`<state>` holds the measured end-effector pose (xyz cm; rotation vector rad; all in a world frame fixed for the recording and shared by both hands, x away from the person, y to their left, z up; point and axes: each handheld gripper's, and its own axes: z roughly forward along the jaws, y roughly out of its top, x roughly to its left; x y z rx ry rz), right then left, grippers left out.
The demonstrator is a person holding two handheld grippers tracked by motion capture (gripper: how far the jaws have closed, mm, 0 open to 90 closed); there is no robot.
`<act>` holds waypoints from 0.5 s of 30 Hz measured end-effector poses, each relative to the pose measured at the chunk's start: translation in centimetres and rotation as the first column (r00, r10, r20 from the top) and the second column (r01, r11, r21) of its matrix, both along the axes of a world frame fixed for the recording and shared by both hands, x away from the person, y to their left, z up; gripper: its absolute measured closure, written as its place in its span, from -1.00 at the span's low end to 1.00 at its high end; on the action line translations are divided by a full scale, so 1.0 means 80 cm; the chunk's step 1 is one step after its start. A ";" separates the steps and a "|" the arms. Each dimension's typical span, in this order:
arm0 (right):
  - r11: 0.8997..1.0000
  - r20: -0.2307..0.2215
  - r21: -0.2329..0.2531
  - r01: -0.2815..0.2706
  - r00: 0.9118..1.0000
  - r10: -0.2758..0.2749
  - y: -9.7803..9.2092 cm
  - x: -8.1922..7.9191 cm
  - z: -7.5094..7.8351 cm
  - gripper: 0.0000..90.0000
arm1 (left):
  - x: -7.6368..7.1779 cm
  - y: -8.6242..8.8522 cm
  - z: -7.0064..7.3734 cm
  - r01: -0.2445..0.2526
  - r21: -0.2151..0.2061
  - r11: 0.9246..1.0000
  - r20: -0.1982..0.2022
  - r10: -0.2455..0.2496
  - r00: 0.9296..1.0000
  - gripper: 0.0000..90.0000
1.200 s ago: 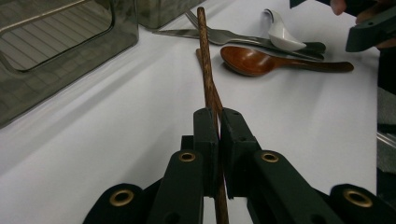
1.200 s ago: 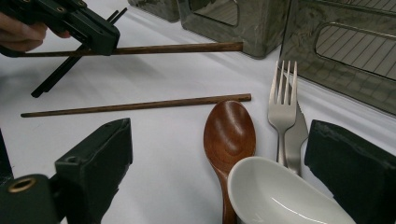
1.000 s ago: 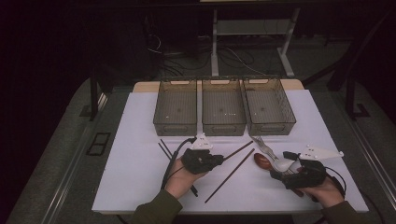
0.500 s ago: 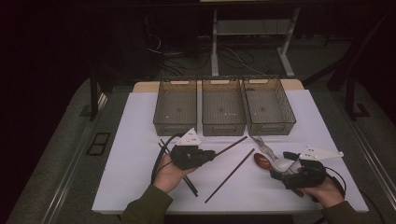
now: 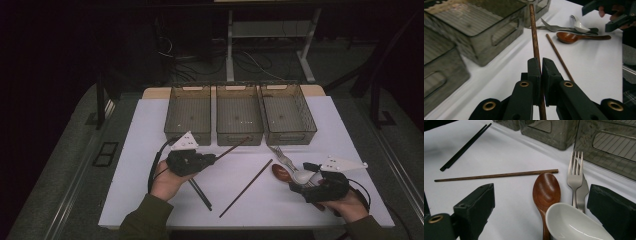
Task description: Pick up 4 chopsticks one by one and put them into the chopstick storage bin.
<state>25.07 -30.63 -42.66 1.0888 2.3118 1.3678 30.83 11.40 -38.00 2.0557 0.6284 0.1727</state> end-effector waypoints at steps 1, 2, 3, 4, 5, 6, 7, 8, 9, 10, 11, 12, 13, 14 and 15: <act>1.000 0.000 0.000 0.000 1.000 0.000 0.000 0.000 0.000 -0.84 | 0.001 0.003 0.000 -0.007 -0.004 1.000 0.000 0.007 1.000 0.88; 1.000 0.000 0.000 -0.001 1.000 0.001 0.000 0.000 0.000 -0.84 | 0.002 0.006 0.001 -0.016 -0.004 1.000 -0.001 0.016 1.000 0.88; 1.000 0.000 0.000 -0.001 1.000 0.001 0.000 0.000 0.000 -0.84 | 0.003 0.009 0.001 -0.022 -0.002 1.000 -0.001 0.022 1.000 0.88; 1.000 0.000 0.000 -0.001 1.000 0.001 0.000 0.000 0.000 -0.84 | 0.003 0.012 0.002 -0.029 -0.003 1.000 0.001 0.029 1.000 0.88; 1.000 -0.002 0.000 -0.003 1.000 0.003 0.000 0.000 0.000 -0.84 | 0.005 0.018 0.002 -0.043 -0.003 0.999 0.004 0.043 0.999 0.88; 1.000 -0.002 0.000 -0.003 1.000 0.003 0.000 0.000 0.000 -0.84 | 0.005 0.018 0.002 -0.043 -0.003 0.999 0.004 0.043 0.999 0.88; 1.000 -0.002 -0.001 -0.003 1.000 0.003 0.000 0.000 0.000 -0.84 | 0.006 0.021 0.003 -0.051 -0.005 0.999 0.004 0.051 0.999 0.88; 1.000 -0.002 -0.001 -0.003 1.000 0.003 0.000 0.000 0.000 -0.84 | 0.007 0.025 0.003 -0.058 -0.002 0.998 0.005 0.058 0.998 0.88; 1.000 -0.002 -0.001 -0.002 1.000 0.002 0.000 0.000 0.000 -0.84 | 0.008 0.028 0.003 -0.067 -0.006 0.998 0.004 0.067 0.998 0.88; 1.000 -0.002 -0.001 -0.003 1.000 0.003 0.000 0.000 0.000 -0.84 | 0.009 0.031 0.003 -0.073 -0.005 0.997 0.005 0.073 0.997 0.88; 1.000 -0.001 -0.001 -0.003 1.000 0.003 0.000 0.000 0.000 -0.84 | 0.010 0.034 0.003 -0.082 -0.005 0.997 0.004 0.082 0.997 0.88; 1.000 -0.002 -0.001 -0.003 1.000 0.003 0.000 0.000 0.000 -0.84 | 0.011 0.037 0.003 -0.089 -0.005 0.996 0.004 0.089 0.996 0.88; 1.000 -0.002 -0.001 -0.003 1.000 0.003 0.000 0.000 0.000 -0.84 | 0.012 0.040 0.003 -0.096 -0.008 0.995 0.004 0.096 0.995 0.88; 1.000 -0.002 -0.001 -0.003 1.000 0.003 0.000 0.000 0.000 -0.84 | 0.012 0.044 0.004 -0.101 -0.007 0.995 0.005 0.101 0.995 0.88; 1.000 -0.002 -0.001 -0.003 1.000 0.003 0.000 0.000 0.000 -0.84 | 0.013 0.046 0.004 -0.107 -0.009 0.994 0.006 0.107 0.994 0.88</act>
